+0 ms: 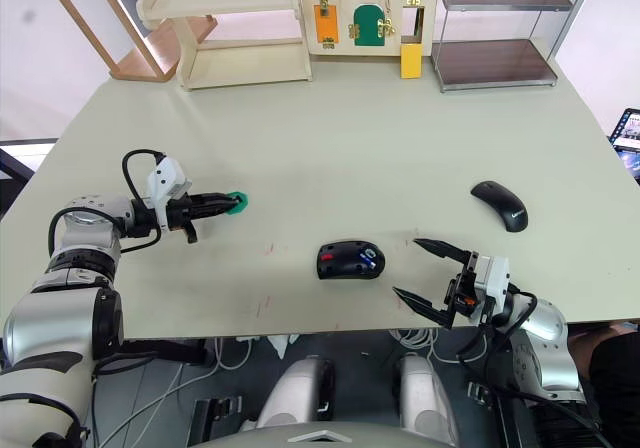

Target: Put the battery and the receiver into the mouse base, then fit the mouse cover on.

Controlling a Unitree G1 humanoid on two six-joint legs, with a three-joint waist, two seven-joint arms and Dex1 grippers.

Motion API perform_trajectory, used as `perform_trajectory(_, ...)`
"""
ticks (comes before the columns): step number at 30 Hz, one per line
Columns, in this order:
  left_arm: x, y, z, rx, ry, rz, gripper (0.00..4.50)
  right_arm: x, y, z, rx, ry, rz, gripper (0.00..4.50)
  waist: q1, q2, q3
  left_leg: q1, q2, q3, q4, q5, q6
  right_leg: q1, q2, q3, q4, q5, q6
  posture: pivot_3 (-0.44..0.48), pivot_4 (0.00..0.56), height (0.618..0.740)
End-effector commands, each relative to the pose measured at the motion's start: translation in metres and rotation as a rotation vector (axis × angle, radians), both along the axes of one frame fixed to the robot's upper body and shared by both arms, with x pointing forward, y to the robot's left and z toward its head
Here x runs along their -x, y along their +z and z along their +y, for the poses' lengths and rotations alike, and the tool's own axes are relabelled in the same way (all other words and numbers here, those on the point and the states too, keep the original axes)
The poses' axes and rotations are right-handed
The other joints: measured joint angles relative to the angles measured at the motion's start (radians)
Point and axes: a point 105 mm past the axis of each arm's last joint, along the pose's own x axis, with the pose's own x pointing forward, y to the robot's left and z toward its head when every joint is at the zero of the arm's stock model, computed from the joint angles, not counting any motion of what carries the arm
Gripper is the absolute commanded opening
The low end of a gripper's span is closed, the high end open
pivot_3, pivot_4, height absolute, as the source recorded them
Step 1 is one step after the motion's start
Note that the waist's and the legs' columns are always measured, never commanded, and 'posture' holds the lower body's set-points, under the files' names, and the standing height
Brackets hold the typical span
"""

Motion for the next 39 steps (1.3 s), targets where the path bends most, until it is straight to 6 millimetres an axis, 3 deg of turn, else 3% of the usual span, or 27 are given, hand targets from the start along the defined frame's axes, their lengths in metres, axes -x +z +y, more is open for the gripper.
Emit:
perform_trajectory(1,0.002,0.002,0.007,-0.018,0.012,0.001,0.04,0.000,0.010,0.002,-0.015,0.011,-0.052,4.50,0.000,0.000,0.000,0.000,0.000,0.000,0.000,0.000,0.000,0.000,0.000,0.000,0.000,0.000,0.000,0.000,0.150,0.740)
perform_trajectory(17,-0.001,0.038,0.012,0.064,0.009,-0.055,0.04,0.000,0.020,-0.002,-0.038,0.019,-0.032,4.50,0.001,0.000,0.000,0.000,0.000,0.000,0.000,0.000,0.000,0.000,0.000,0.000,0.000,0.000,0.000,0.000,0.150,0.740)
perform_trajectory(22,0.001,0.048,-0.006,0.054,-0.102,-0.099,0.04,-0.005,0.031,-0.002,-0.041,-0.004,0.022,4.50,0.002,0.000,0.000,0.000,0.000,0.000,0.000,0.000,0.000,0.000,0.000,0.000,0.000,0.001,-0.002,0.000,0.150,0.740)
perform_trajectory(29,0.006,0.062,-0.046,0.057,-0.278,-0.120,0.04,-0.023,0.053,0.000,-0.048,-0.058,0.130,4.50,-0.001,-0.001,0.000,0.000,0.000,0.000,0.000,0.000,0.000,0.000,0.000,0.000,0.001,0.001,-0.002,0.000,0.150,0.740)
perform_trajectory(39,0.017,0.071,-0.100,0.040,-0.468,-0.112,0.04,-0.041,0.076,0.019,0.026,-0.063,0.317,4.50,0.000,-0.001,0.000,-0.001,0.000,-0.001,0.002,0.000,0.000,0.000,0.000,0.000,0.001,0.001,-0.003,0.000,0.150,0.740)
